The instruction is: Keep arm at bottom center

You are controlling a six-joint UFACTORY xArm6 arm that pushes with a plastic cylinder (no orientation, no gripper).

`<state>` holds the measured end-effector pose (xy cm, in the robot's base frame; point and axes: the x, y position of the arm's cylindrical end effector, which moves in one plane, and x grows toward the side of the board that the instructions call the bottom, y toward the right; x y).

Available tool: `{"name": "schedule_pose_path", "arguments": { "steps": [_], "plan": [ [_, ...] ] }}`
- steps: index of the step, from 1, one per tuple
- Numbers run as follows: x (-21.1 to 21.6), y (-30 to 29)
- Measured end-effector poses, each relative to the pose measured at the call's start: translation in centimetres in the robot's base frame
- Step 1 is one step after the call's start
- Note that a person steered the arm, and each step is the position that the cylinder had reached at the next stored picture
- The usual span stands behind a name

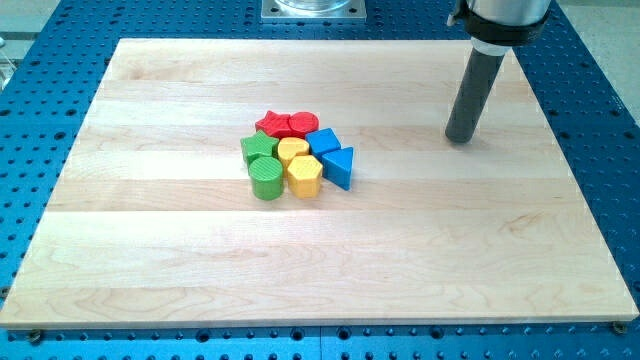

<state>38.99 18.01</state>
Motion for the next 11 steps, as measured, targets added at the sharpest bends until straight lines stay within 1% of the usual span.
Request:
{"name": "schedule_pose_path", "arguments": {
  "steps": [3,4,5,6,7,8,9,10,11],
  "plan": [
    [0.3,0.1],
    [0.3,3.8],
    [5.5,3.9],
    [14.2,1.3],
    [21.0,-3.9],
    [22.8,-7.9],
    [21.9,-12.9],
    [22.9,-15.8],
    [19.3,-20.3]
  ]
}}
